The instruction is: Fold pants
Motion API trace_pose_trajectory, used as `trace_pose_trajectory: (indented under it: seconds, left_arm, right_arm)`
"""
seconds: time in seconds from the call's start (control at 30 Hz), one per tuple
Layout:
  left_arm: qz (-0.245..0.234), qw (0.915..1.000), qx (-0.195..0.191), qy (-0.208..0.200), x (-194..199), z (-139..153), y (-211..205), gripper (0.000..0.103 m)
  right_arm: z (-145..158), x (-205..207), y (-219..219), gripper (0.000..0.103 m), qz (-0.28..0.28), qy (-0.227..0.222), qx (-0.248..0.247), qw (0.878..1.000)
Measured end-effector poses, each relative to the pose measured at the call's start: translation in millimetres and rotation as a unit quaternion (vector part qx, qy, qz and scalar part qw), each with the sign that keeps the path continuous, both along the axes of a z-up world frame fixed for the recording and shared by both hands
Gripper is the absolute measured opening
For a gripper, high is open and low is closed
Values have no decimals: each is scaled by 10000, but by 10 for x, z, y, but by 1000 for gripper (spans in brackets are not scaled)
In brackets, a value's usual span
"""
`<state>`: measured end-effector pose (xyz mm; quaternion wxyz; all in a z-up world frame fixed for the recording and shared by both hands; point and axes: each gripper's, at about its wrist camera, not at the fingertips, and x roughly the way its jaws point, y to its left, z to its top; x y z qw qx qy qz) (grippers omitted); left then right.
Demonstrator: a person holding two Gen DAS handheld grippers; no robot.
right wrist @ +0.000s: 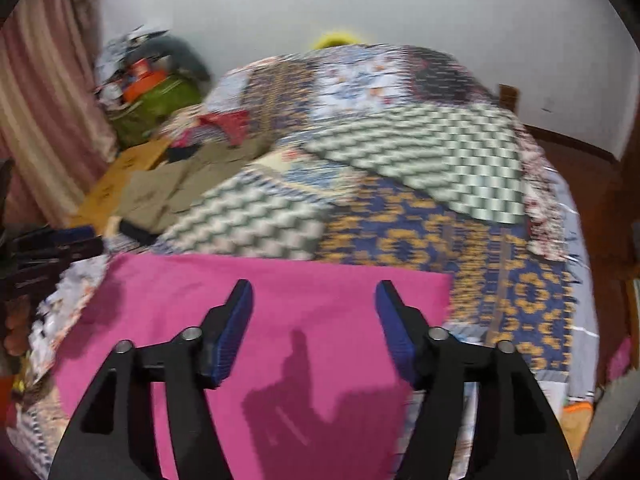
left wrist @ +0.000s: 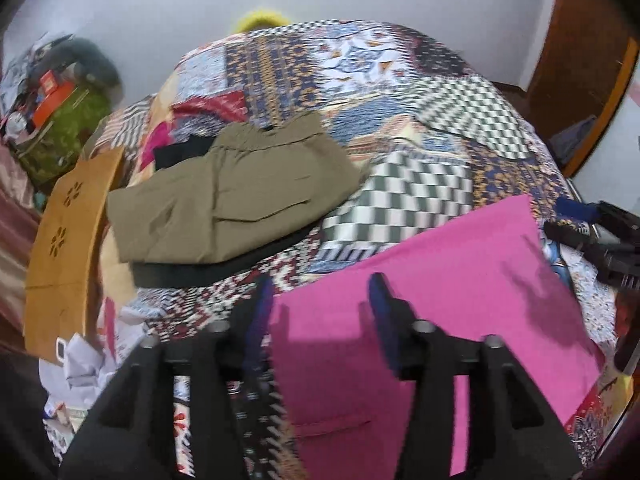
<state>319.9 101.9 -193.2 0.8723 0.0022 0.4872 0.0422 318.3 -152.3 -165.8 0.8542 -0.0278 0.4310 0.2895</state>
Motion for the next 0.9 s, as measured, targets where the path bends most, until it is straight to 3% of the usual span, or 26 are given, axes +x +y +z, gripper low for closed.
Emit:
trace_pose_trajectory:
  seconds: [0.07, 0.23, 0.37, 0.47, 0.67, 0.9]
  left_arm:
    - [-129, 9999, -32, 21, 18, -20, -105, 60]
    - [-280, 9990, -84, 350, 103, -239, -242, 67]
    - [-296, 9961, -51, 830, 151, -537, -252, 69]
    - [-261, 9971, 81, 717, 90, -542, -256, 77]
    - [-296, 9973, 188, 639, -101, -504, -280, 78]
    - [-482, 9959, 698, 322, -517, -353, -337, 82]
  right_arm:
    - [-43, -19, 144, 78, 128, 71, 14, 9999]
    - [-253, -115, 440, 78, 489, 447, -143, 9977]
    - [-584, -131, 606, 78, 882, 1166, -498, 9880]
    - [-581, -159, 542, 79, 852, 1158, -433, 9887]
    - [-529, -359, 370, 79, 883, 1027, -597, 9890]
    - [-438, -688, 153, 80, 674, 857, -676, 9917]
